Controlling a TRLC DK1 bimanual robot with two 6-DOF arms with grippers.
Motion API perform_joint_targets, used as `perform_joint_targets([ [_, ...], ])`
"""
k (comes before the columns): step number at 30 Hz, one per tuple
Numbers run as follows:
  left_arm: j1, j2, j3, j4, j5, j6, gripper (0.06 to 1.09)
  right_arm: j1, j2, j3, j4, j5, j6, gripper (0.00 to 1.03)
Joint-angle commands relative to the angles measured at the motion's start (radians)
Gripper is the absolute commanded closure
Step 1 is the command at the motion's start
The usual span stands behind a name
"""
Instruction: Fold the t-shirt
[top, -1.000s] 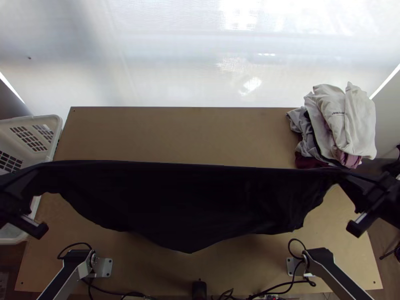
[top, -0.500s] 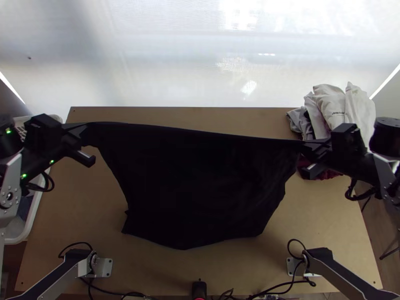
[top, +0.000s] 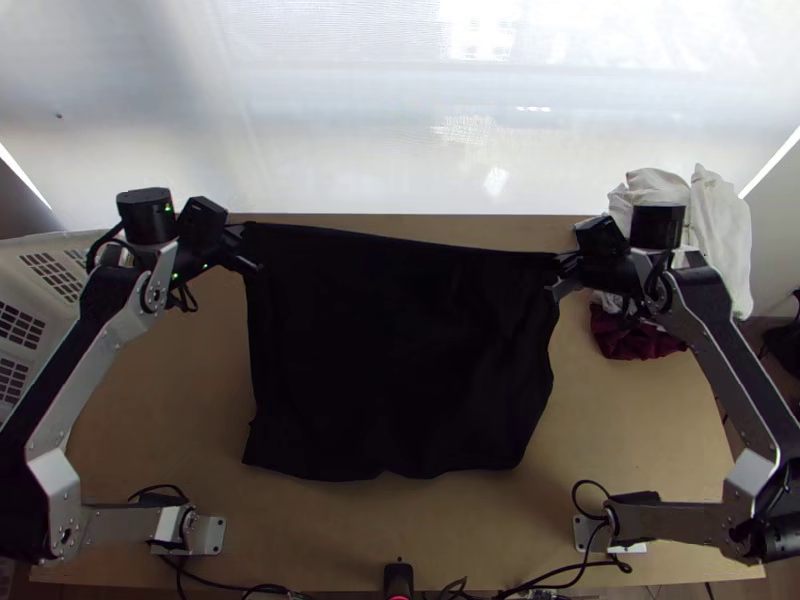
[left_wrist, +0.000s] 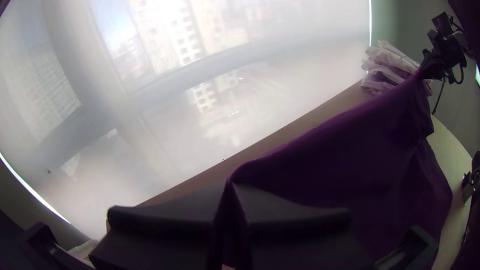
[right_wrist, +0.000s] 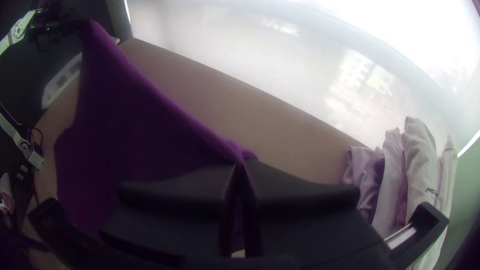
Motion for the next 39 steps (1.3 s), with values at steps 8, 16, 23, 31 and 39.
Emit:
perform_joint_targets([
  [8, 0.039, 0.305, 0.263, 0.123, -0.158, 0.011, 0.98, 0.008, 0.287, 0.213, 0.210, 0.144, 0.033, 1.00],
  [16, -0.013, 0.333, 0.134, 0.143, -0.158, 0.061, 0.98, 0.050, 0.409, 0.190, 0.203, 0.158, -0.007, 1.00],
  [23, -0.032, 0.359, 0.015, 0.227, -0.158, 0.075, 0.98, 0.092, 0.448, 0.167, 0.205, 0.176, -0.005, 1.00],
  [31, -0.027, 0.287, -0.105, 0.227, -0.163, 0.087, 0.98, 0.112, 0.392, 0.119, 0.191, 0.178, 0.000, 1.00],
  [39, 0.008, 0.180, -0.260, 0.241, -0.160, 0.139, 0.98, 0.099, 0.284, -0.031, 0.183, 0.178, -0.002, 1.00],
])
